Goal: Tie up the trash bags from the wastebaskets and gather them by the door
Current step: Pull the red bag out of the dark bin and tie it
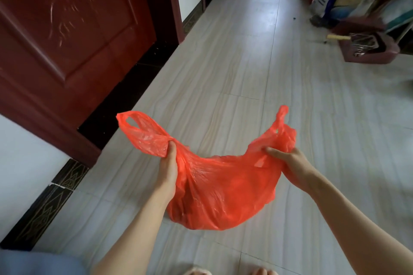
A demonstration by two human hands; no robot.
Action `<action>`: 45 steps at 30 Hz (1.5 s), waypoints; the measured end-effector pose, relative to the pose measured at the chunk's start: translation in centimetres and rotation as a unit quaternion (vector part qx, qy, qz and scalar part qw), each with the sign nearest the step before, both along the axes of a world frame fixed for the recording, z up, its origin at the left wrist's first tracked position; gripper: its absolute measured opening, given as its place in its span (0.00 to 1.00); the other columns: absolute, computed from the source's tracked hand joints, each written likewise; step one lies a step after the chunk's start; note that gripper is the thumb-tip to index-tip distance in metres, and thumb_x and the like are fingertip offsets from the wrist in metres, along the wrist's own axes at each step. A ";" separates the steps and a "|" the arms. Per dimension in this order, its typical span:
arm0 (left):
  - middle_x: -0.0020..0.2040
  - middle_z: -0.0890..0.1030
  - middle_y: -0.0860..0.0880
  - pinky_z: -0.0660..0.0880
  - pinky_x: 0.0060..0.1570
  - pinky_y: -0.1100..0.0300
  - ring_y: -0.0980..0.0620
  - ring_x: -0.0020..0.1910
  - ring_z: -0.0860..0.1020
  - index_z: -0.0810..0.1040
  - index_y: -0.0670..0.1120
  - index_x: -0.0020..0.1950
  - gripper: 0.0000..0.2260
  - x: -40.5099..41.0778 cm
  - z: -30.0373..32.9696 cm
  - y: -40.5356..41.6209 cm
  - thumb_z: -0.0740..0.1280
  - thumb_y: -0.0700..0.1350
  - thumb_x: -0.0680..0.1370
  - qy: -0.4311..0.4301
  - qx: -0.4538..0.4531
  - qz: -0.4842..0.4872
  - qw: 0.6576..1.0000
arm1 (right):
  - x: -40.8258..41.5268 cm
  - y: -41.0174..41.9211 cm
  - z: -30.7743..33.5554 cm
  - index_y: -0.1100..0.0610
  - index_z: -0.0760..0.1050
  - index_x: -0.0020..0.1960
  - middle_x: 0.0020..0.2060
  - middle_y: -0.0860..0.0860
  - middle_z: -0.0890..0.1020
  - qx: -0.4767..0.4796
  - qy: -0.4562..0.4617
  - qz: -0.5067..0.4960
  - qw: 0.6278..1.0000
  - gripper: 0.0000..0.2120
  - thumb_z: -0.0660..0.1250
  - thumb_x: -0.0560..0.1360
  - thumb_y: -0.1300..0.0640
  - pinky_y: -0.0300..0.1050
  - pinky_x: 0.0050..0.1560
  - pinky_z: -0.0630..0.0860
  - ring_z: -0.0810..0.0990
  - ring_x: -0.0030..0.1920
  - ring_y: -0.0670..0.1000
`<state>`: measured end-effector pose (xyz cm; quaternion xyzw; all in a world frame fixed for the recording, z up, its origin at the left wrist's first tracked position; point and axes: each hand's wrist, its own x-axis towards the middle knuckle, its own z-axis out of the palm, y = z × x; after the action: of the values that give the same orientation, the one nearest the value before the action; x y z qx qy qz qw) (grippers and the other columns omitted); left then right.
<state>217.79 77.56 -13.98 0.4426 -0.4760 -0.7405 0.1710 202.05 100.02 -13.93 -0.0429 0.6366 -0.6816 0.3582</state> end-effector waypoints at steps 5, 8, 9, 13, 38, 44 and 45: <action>0.18 0.70 0.57 0.66 0.29 0.63 0.61 0.18 0.68 0.66 0.51 0.34 0.17 -1.1 -0.5 -1.3 0.55 0.55 0.80 0.013 0.072 0.093 0.993 | 0.5 -1.7 -0.8 0.61 0.75 0.59 0.43 0.53 0.81 0.082 0.014 -0.084 0.993 0.12 0.63 0.76 0.60 0.46 0.47 0.77 0.79 0.43 0.51; 0.24 0.67 0.53 0.64 0.29 0.61 0.56 0.24 0.65 0.61 0.50 0.32 0.18 -0.6 -1.6 -1.6 0.51 0.52 0.81 0.033 0.189 0.115 0.975 | 1.8 -1.5 -1.9 0.57 0.73 0.61 0.47 0.53 0.80 0.092 -0.011 -0.120 0.988 0.14 0.59 0.79 0.53 0.50 0.55 0.75 0.79 0.48 0.52; 0.28 0.68 0.51 0.67 0.31 0.60 0.54 0.28 0.67 0.62 0.49 0.32 0.17 -0.4 -1.9 -1.5 0.50 0.51 0.81 0.046 0.215 0.126 0.967 | 2.0 -1.4 -2.1 0.56 0.73 0.59 0.44 0.53 0.81 0.066 -0.060 -0.146 0.985 0.13 0.58 0.79 0.52 0.49 0.52 0.76 0.79 0.46 0.52; 0.38 0.79 0.47 0.72 0.53 0.45 0.45 0.40 0.79 0.71 0.43 0.43 0.15 -0.2 -2.0 -0.9 0.50 0.48 0.81 0.128 0.312 0.146 0.930 | 3.0 -1.4 -1.4 0.60 0.76 0.47 0.33 0.54 0.85 -0.086 -0.228 -0.186 0.952 0.15 0.53 0.80 0.54 0.44 0.45 0.74 0.85 0.35 0.49; 0.52 0.79 0.45 0.70 0.62 0.49 0.45 0.58 0.76 0.75 0.44 0.52 0.10 -0.8 -5.1 1.9 0.57 0.48 0.81 -0.048 -0.111 0.105 0.987 | 4.3 -3.8 -3.3 0.63 0.77 0.52 0.45 0.56 0.78 0.210 0.074 -0.202 0.954 0.15 0.52 0.80 0.61 0.38 0.37 0.68 0.74 0.43 0.51; 0.34 0.83 0.46 0.78 0.43 0.54 0.49 0.38 0.83 0.69 0.45 0.41 0.15 -2.2 -3.2 2.6 0.49 0.47 0.83 0.115 0.107 0.105 0.982 | 5.0 -3.4 -4.6 0.55 0.71 0.42 0.30 0.50 0.71 0.168 -0.167 -0.223 0.946 0.10 0.56 0.80 0.59 0.39 0.29 0.68 0.71 0.27 0.48; 0.26 0.79 0.49 0.77 0.41 0.54 0.50 0.30 0.81 0.67 0.47 0.38 0.15 -2.3 -3.0 2.7 0.50 0.47 0.83 0.130 0.144 0.106 0.975 | 5.2 -3.3 -4.6 0.54 0.70 0.39 0.28 0.50 0.72 0.156 -0.188 -0.235 0.941 0.12 0.56 0.80 0.58 0.39 0.28 0.67 0.71 0.25 0.47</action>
<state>215.46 80.25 -16.94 0.4104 -0.2888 -0.8300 0.2432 207.24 96.69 -18.57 0.2938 0.6478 -0.6341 0.3032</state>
